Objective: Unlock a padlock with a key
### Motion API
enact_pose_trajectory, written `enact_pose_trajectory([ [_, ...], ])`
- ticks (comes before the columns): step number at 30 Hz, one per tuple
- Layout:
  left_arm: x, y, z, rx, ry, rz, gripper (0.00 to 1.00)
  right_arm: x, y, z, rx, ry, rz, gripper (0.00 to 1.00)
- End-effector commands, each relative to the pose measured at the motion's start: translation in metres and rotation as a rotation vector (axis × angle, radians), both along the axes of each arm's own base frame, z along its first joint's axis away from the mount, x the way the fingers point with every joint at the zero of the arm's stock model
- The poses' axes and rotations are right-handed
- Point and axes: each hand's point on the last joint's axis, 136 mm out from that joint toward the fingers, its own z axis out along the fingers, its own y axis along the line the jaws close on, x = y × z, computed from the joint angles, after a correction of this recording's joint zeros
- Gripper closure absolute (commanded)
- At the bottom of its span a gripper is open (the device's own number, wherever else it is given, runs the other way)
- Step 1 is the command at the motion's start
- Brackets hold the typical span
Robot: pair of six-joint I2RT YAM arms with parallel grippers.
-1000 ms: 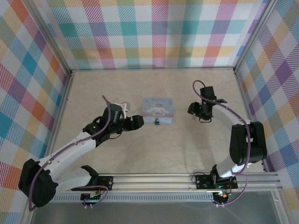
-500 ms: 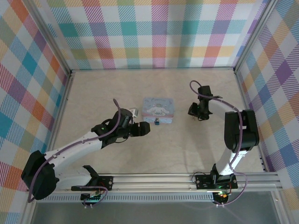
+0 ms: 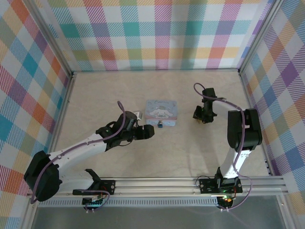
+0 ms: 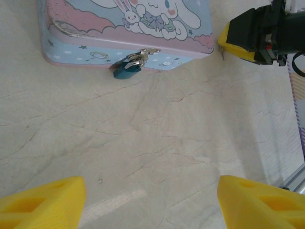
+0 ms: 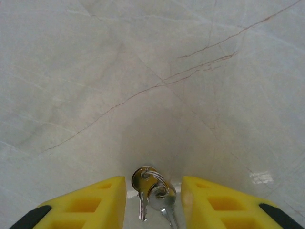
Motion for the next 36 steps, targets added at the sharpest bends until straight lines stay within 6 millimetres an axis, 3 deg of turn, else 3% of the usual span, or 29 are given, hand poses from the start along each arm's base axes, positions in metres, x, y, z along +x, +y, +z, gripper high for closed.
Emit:
enact_pose_trajectory([
  [1, 0.001, -0.01, 0.005, -0.03, -0.011, -0.004, 0.26, 0.005, 0.003, -0.003, 0.02, 0.008, 0.011, 0.65],
  [6, 0.0, -0.011, 0.004, -0.03, -0.01, -0.003, 0.26, 0.004, 0.006, -0.008, 0.043, 0.029, 0.015, 0.74],
  [15, -0.001, -0.01, 0.0, -0.029, -0.008, 0.004, 0.26, 0.003, 0.012, -0.007, 0.08, 0.031, 0.028, 1.0],
  [21, -0.002, -0.011, 0.001, -0.03, -0.01, 0.001, 0.26, 0.002, 0.018, 0.017, 0.127, -0.023, 0.026, 1.0],
  [27, 0.002, -0.015, 0.01, -0.039, -0.035, -0.005, 0.26, -0.001, 0.038, 0.075, 0.264, -0.14, 0.045, 1.0],
  [36, 0.014, -0.038, 0.046, -0.101, -0.12, -0.076, 0.3, -0.024, 0.073, 0.187, 0.556, -0.343, 0.101, 0.98],
])
